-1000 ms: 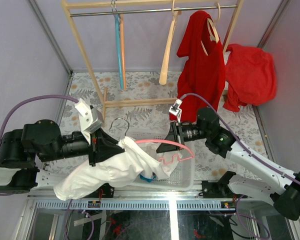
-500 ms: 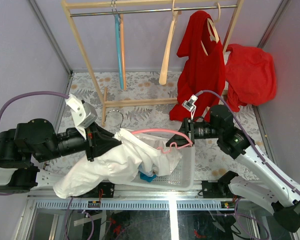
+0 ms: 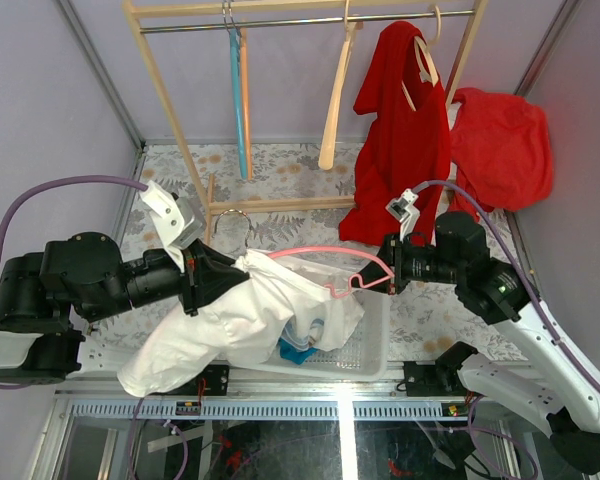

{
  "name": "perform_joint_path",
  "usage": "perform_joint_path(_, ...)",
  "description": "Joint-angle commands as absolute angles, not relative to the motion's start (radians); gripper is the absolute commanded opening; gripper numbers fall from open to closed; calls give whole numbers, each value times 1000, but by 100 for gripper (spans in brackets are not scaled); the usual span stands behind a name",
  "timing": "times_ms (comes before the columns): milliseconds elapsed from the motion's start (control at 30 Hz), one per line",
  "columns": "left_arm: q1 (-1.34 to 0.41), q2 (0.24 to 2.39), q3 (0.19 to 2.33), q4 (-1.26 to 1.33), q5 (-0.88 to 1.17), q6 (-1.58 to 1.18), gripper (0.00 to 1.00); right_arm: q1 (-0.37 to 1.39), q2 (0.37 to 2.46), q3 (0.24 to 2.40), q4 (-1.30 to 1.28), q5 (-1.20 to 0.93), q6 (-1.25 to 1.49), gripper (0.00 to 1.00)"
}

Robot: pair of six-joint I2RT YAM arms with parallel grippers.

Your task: Place the t-shirt on the hanger

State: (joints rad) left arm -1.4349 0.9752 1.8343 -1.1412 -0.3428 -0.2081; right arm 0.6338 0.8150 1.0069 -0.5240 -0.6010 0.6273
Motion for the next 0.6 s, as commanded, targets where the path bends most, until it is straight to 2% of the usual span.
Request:
perform_joint_path(0, -1436, 961, 1861, -1101, -415, -196, 0, 630, 806, 1078, -656, -477, 560, 0)
perform_joint_path(567, -1435, 812, 1587, -668, -358, -132, 0, 631, 719, 783, -207, -661, 846, 0)
